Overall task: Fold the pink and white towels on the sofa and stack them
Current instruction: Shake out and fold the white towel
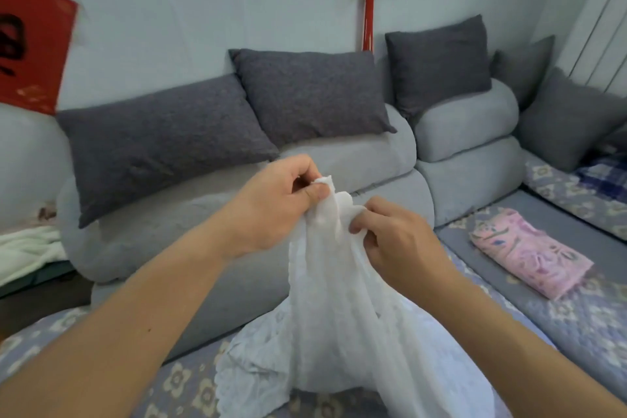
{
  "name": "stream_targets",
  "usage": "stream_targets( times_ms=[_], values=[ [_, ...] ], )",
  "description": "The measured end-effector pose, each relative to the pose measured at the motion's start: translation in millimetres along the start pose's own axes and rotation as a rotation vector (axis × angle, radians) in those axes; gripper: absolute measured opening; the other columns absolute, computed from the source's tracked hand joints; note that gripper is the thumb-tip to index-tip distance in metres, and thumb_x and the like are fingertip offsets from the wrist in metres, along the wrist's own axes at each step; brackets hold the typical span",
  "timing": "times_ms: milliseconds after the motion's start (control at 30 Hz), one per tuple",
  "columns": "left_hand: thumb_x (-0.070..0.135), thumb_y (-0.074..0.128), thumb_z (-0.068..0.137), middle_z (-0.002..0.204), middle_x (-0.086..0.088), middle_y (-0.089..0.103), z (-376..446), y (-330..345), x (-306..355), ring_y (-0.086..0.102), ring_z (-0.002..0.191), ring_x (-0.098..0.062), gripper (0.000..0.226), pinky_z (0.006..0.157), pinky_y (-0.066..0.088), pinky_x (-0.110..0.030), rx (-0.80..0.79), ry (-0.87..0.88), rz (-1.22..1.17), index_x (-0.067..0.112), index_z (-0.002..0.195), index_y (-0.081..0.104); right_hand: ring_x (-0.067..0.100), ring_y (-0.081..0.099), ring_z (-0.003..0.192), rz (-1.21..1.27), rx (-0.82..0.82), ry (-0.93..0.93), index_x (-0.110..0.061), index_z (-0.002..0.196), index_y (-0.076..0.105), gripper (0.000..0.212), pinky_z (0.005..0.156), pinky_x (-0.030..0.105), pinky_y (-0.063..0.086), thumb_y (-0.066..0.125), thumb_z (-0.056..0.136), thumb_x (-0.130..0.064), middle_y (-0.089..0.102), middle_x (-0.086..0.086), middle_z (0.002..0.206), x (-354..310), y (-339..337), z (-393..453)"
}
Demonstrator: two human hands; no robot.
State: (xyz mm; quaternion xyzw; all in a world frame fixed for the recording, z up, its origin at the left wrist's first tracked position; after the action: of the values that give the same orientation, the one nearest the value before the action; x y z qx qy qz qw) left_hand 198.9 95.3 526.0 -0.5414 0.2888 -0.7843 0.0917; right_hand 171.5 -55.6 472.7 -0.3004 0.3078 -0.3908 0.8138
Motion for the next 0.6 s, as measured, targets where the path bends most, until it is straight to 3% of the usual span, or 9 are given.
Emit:
stream_targets(
  times_ms=[100, 200, 300, 367, 433, 500, 600],
  values=[
    [0.015, 0.059, 0.1, 0.076, -0.014, 0.06, 7, -20, 17, 0.05, 0.069, -0.017, 0.019, 0.063, 0.042, -0.038, 0.037, 0.046, -0.05, 0.004, 0.085, 0.057, 0.014, 0.054, 0.067, 0.129, 0.008, 0.009, -0.021, 0.096, 0.074, 0.016, 0.057, 0.031, 0.047, 0.06, 0.087, -0.023, 0.057, -0.011, 0.088, 1, -15, 1],
    [0.018, 0.057, 0.101, 0.074, -0.01, 0.054, 11, -31, 30, 0.046, 0.066, -0.018, 0.021, 0.063, 0.038, -0.035, 0.057, 0.089, -0.075, 0.004, 0.086, 0.055, 0.008, 0.054, 0.079, 0.171, -0.074, 0.139, -0.029, 0.107, 0.066, 0.049, 0.068, 0.026, 0.046, 0.051, 0.085, -0.069, 0.053, -0.017, 0.098, -3, -15, -4],
    [0.018, 0.058, 0.1, 0.07, -0.008, 0.052, 15, -32, 41, 0.044, 0.063, -0.018, 0.022, 0.059, 0.037, -0.034, 0.09, 0.118, -0.037, 0.008, 0.082, 0.054, 0.004, 0.048, 0.083, 0.065, -0.085, 0.244, -0.031, 0.119, 0.053, 0.071, 0.064, 0.017, 0.038, 0.047, 0.074, -0.085, 0.042, -0.021, 0.107, -16, -4, -5],
    [0.017, 0.061, 0.098, 0.066, -0.006, 0.051, 19, -32, 47, 0.043, 0.059, -0.016, 0.023, 0.056, 0.036, -0.031, 0.14, 0.126, -0.013, 0.007, 0.079, 0.054, 0.007, 0.049, 0.088, 0.039, -0.041, 0.289, -0.028, 0.121, 0.048, 0.072, 0.066, 0.022, 0.04, 0.049, 0.076, -0.083, 0.04, -0.017, 0.11, -28, 1, 0],
    [0.018, 0.061, 0.097, 0.063, -0.004, 0.051, 21, -29, 54, 0.041, 0.055, -0.011, 0.024, 0.052, 0.035, -0.025, 0.167, 0.139, 0.04, 0.007, 0.078, 0.054, 0.01, 0.05, 0.086, 0.038, 0.022, 0.362, -0.027, 0.111, 0.049, 0.057, 0.066, 0.026, 0.045, 0.053, 0.08, -0.075, 0.041, -0.015, 0.106, -33, 2, 4],
    [0.018, 0.061, 0.098, 0.061, -0.002, 0.05, 22, -26, 62, 0.038, 0.053, -0.007, 0.024, 0.05, 0.032, -0.019, 0.179, 0.164, 0.103, 0.006, 0.078, 0.053, 0.013, 0.048, 0.069, 0.014, 0.144, 0.362, -0.023, 0.089, 0.048, 0.034, 0.056, 0.028, 0.041, 0.058, 0.086, -0.056, 0.043, -0.01, 0.091, -38, -8, 10],
    [0.018, 0.058, 0.1, 0.068, -0.014, 0.053, 22, -34, 67, 0.039, 0.056, -0.008, 0.024, 0.051, 0.032, -0.019, 0.229, 0.196, 0.122, 0.005, 0.081, 0.052, 0.019, 0.042, 0.056, 0.032, 0.223, 0.323, -0.016, 0.074, 0.044, 0.023, 0.048, 0.029, 0.034, 0.066, 0.082, -0.02, 0.044, -0.006, 0.079, -34, -16, 8]
  ],
)
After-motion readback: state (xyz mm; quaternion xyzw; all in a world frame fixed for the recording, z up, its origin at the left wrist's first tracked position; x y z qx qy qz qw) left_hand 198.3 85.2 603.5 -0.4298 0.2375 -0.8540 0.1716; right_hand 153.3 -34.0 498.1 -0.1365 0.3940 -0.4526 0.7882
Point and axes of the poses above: each hand's wrist, its own z-axis towards the middle knuckle, its own y-axis out of the palm, x = y × z, the point moved 9 cm from there along z, towards the middle knuckle
